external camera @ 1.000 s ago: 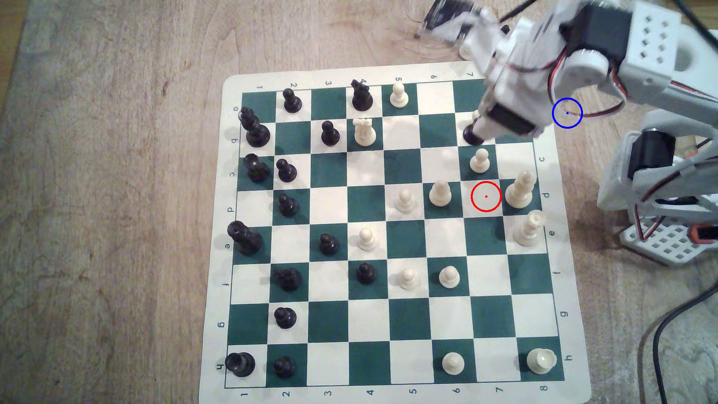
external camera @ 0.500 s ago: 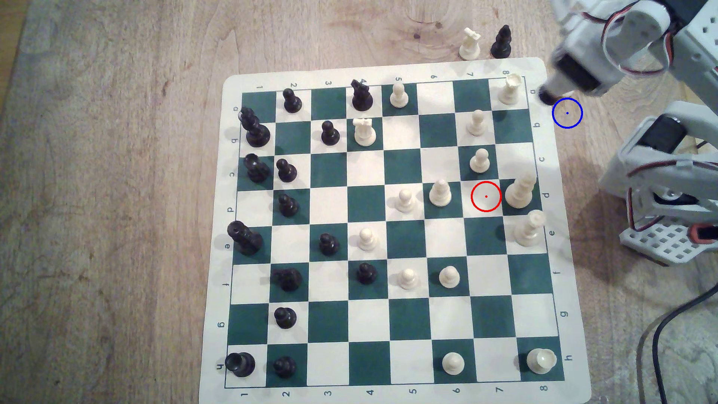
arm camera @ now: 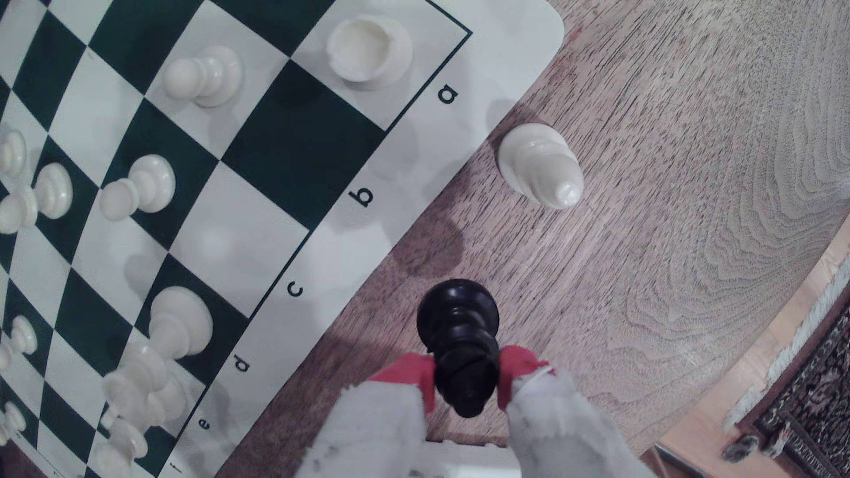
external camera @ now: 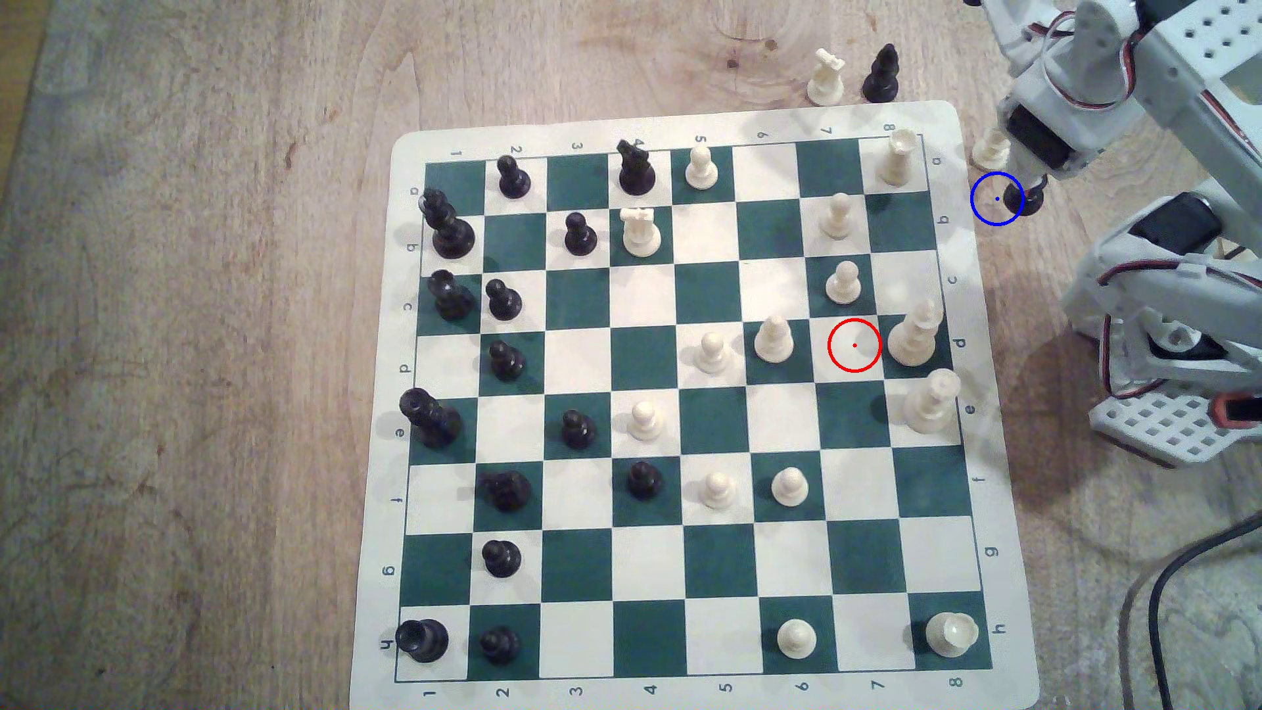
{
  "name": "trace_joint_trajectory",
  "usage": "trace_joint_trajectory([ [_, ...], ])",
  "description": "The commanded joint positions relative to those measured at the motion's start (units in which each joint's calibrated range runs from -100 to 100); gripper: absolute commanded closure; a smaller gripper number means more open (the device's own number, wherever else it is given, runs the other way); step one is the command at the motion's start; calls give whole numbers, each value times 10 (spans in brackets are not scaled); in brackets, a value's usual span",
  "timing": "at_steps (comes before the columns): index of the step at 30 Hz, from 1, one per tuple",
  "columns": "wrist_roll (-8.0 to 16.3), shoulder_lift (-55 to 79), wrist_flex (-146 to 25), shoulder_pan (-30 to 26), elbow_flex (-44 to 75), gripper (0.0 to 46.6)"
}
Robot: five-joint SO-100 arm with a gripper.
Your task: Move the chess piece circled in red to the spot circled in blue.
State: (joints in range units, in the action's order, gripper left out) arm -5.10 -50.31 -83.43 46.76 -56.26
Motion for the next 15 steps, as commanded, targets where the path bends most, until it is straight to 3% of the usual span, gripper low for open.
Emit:
trace_joint_trajectory([
  [1,-9,27,56,14,-11,457],
  [15,-12,67,152,16,-58,457],
])
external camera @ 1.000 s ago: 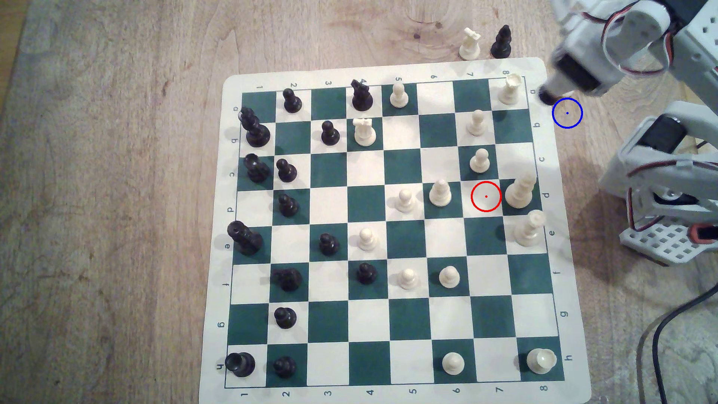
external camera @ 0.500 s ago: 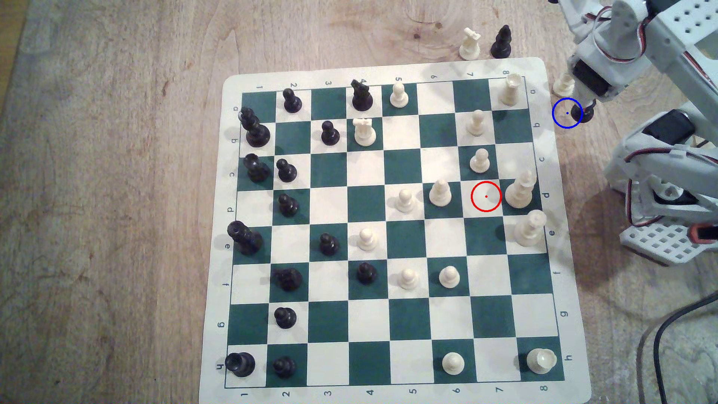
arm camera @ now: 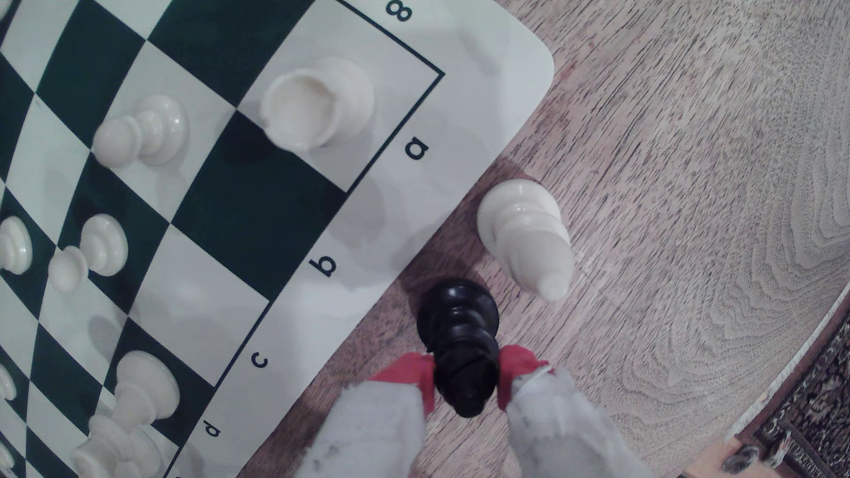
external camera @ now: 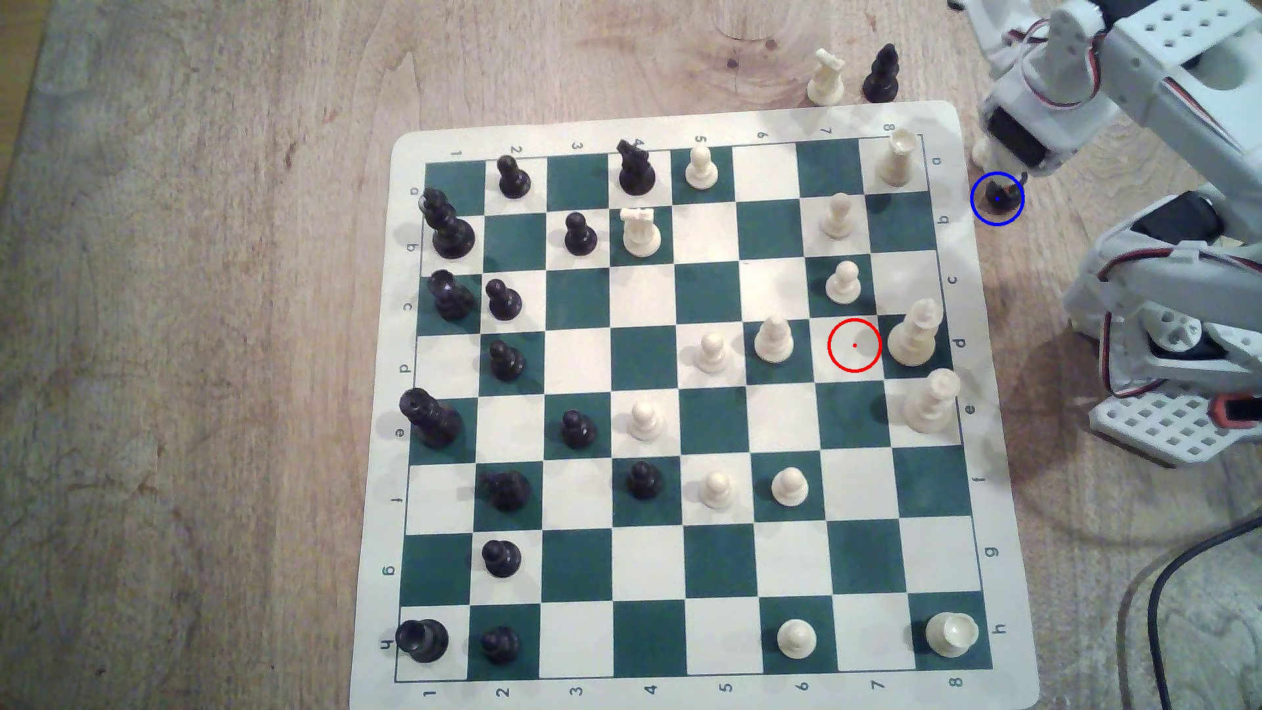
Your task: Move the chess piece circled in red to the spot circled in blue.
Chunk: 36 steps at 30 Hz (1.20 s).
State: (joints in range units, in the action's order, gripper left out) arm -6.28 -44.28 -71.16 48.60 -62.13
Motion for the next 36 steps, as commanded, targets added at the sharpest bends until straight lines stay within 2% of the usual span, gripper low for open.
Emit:
trace_joint_trajectory([
  [1,-1,9,36,-2,-2,457],
  [13,1,6,33,-14,-6,456],
  [36,-20,4,13,-9,-11,457],
])
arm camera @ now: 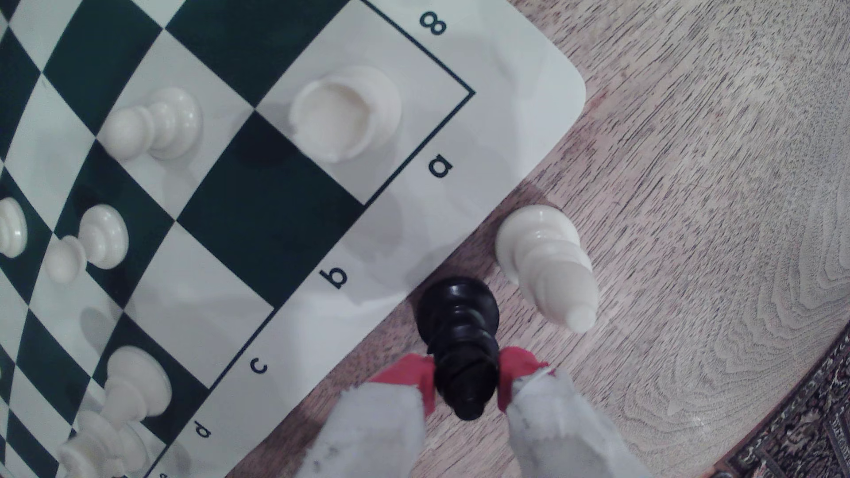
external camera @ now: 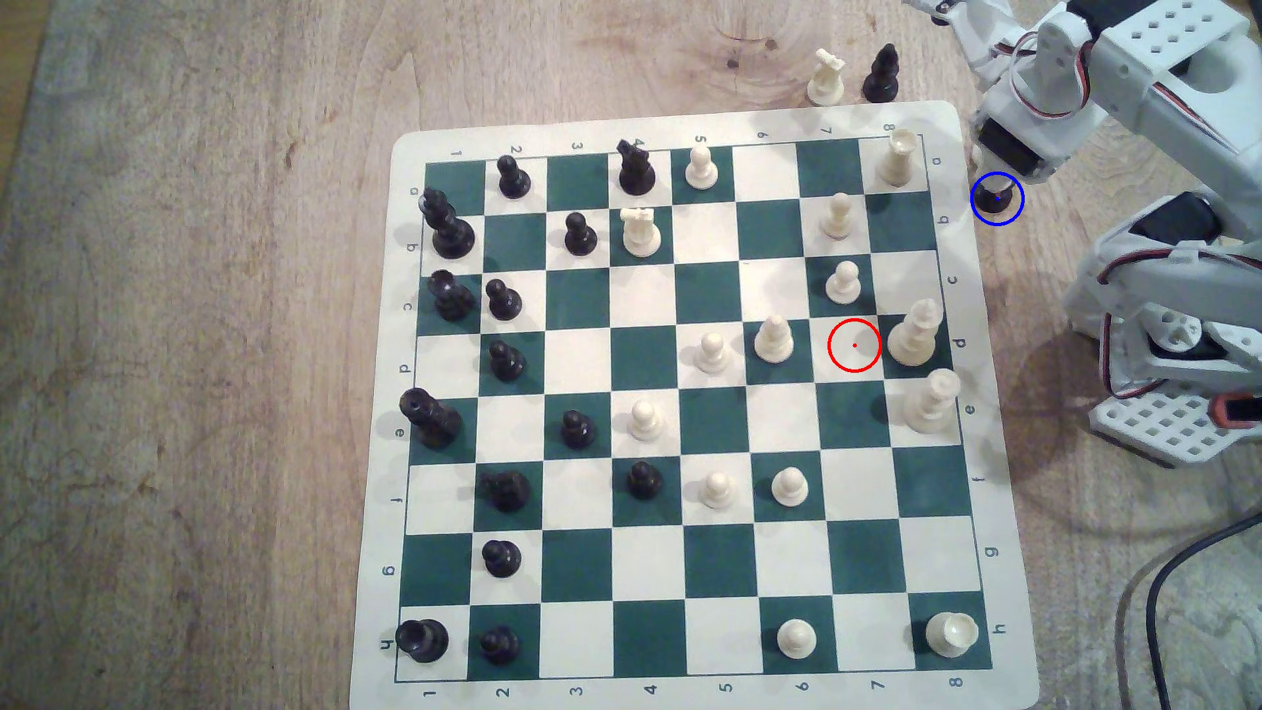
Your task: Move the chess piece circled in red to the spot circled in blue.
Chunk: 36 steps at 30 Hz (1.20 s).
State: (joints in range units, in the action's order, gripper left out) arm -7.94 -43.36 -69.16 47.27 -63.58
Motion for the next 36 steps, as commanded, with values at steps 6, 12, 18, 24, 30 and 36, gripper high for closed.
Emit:
trace_joint_trajectory([
  [6,-3,-5,-1,6,3,423],
  [12,-3,-8,3,9,0,303],
  [18,-3,-17,2,10,7,233],
  [24,-6,-41,-9,18,8,208],
  [30,-9,-60,-53,24,31,199],
  [36,-11,-80,-105,27,75,205],
])
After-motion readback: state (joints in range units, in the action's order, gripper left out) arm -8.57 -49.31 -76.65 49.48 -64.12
